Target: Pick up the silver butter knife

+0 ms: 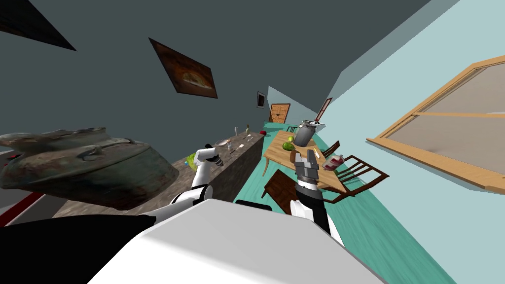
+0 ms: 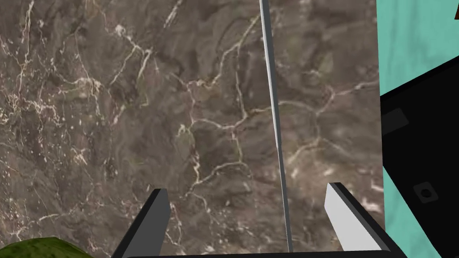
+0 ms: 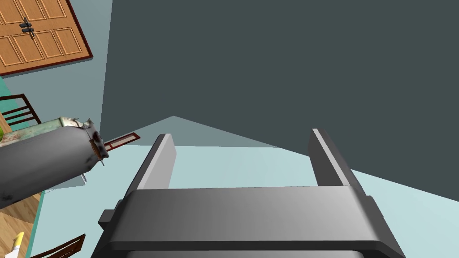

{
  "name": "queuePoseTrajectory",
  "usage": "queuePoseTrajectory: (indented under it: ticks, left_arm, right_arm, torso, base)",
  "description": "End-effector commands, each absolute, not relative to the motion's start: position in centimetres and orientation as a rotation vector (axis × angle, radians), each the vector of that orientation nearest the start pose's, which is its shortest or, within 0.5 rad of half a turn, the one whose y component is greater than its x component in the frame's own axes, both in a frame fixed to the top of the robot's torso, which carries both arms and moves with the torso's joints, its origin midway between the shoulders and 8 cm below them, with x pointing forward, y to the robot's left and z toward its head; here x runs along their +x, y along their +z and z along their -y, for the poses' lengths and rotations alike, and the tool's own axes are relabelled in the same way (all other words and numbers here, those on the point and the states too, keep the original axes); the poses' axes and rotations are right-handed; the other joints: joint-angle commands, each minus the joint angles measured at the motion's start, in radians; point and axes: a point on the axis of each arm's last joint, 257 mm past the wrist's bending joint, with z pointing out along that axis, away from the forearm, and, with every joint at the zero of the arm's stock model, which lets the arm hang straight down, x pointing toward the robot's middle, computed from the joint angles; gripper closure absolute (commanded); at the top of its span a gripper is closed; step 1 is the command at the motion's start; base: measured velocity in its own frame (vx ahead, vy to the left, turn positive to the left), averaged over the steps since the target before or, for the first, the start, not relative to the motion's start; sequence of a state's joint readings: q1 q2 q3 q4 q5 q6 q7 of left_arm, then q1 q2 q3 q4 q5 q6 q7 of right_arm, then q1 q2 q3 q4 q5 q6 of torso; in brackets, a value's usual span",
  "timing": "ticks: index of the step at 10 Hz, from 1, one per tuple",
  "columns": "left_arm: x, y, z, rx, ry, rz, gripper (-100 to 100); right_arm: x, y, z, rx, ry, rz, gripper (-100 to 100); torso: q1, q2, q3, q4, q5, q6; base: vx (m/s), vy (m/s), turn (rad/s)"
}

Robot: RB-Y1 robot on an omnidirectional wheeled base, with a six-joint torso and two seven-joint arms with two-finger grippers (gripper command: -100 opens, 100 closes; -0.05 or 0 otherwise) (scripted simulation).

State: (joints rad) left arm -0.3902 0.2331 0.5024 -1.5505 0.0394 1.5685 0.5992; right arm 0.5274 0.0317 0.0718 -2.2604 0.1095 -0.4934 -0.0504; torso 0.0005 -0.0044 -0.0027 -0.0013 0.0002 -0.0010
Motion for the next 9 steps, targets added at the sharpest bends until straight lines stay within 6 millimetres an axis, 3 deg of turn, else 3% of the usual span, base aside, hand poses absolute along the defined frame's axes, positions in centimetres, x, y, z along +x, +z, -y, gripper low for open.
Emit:
queuePoseTrajectory:
  ticks: [1,9]
  left_arm:
    - [44.7,-31.7,-42.1,-2.78,-0.433,-0.78,-100]
    - [41.5,-32.4,-39.6,-3.008,-0.26,-0.727,-100]
  right_arm:
    - [35.1,0.5,24.9,0.68,1.332,-0.675,0]
    - [35.1,0.5,24.9,0.68,1.332,-0.675,0]
  torso:
    - [0.0,0.0,0.0,0.0,0.0,0.0]
    - [0.0,-0.001,0.0,0.0,0.0,0.0]
  base:
    - [0.087,0.006,0.019]
    - [0.082,-0.007,0.014]
